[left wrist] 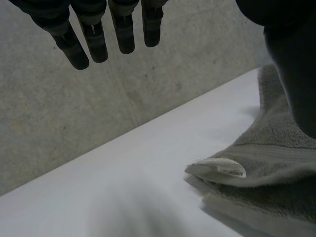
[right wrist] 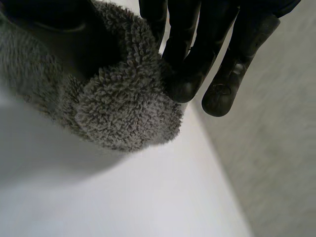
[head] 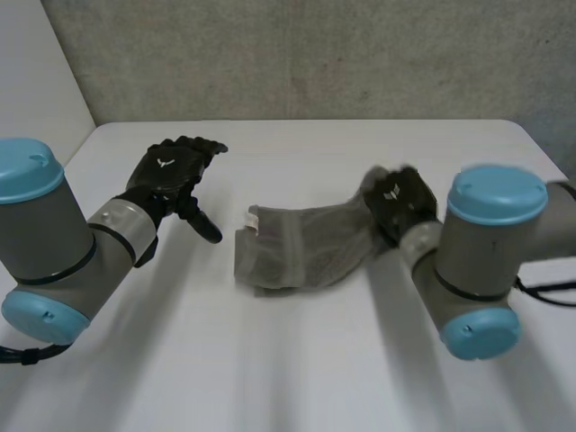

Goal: Fold the towel.

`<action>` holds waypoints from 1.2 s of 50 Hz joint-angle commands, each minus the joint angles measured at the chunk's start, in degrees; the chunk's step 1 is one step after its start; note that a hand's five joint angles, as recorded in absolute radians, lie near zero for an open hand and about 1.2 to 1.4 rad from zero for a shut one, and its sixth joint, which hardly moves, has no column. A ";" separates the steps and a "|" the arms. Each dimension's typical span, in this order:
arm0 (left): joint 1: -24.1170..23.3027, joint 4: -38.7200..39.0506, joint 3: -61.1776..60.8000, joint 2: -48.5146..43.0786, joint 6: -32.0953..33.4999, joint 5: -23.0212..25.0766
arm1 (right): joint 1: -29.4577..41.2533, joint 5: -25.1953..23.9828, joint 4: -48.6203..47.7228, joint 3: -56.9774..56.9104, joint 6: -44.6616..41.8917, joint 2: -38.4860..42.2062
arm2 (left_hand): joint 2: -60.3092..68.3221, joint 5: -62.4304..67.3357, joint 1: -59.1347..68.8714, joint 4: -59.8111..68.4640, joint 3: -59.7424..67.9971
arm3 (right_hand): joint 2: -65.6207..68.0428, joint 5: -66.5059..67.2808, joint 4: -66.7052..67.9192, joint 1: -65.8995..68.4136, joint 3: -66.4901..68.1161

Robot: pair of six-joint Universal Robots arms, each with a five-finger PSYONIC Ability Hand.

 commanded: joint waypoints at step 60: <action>-5.02 -13.86 14.41 -19.52 -11.86 -6.94 | 2.70 -16.66 29.62 -30.06 41.32 21.16 | -1.84 -2.27 -1.98 -1.95 -1.29 | -62.90 -65.80 -66.21 -63.51 -66.41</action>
